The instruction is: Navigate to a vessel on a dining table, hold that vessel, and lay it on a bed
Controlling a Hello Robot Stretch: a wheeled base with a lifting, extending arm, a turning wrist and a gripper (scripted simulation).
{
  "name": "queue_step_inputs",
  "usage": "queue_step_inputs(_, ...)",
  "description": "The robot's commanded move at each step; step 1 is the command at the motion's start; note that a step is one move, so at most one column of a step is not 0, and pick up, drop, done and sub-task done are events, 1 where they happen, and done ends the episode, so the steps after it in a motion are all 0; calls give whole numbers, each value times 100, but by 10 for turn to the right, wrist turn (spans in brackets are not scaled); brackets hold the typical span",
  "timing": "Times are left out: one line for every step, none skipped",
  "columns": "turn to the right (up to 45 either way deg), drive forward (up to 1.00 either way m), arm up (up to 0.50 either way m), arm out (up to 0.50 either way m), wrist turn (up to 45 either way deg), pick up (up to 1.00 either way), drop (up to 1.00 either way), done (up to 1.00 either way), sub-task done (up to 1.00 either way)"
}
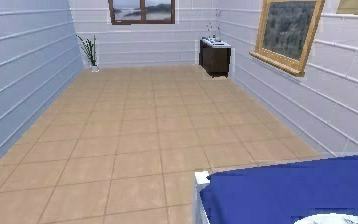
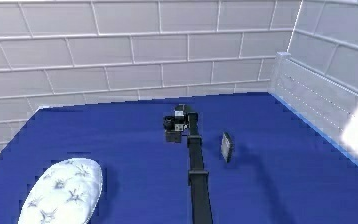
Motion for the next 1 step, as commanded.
queue_step_inputs(0,0,-32,0,0,0,0,0,0)
